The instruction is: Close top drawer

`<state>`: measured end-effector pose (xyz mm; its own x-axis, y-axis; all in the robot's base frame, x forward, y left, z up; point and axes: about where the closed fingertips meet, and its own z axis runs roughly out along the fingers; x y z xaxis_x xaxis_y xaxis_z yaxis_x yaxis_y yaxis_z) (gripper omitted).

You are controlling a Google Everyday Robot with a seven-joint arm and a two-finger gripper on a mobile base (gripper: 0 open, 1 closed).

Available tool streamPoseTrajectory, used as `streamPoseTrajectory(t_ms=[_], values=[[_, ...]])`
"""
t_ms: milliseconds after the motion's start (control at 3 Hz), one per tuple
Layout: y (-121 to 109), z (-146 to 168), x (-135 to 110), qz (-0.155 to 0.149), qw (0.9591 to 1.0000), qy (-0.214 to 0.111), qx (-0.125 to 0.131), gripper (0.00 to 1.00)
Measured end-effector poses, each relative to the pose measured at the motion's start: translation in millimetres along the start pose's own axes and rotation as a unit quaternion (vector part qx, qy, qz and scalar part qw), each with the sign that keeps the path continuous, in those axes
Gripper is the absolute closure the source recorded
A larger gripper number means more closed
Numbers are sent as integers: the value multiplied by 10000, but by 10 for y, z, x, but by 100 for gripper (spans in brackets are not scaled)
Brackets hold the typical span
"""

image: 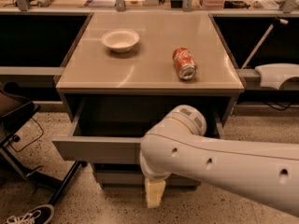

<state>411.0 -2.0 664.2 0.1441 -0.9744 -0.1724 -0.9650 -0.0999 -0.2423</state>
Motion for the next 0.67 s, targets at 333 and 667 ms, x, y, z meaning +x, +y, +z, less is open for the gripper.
streamPoseTrajectory(t_ms=[333, 667], values=[[1, -4, -15, -22, 10000, -3, 7, 0], [177, -115, 165, 207, 9997, -23, 101, 0]])
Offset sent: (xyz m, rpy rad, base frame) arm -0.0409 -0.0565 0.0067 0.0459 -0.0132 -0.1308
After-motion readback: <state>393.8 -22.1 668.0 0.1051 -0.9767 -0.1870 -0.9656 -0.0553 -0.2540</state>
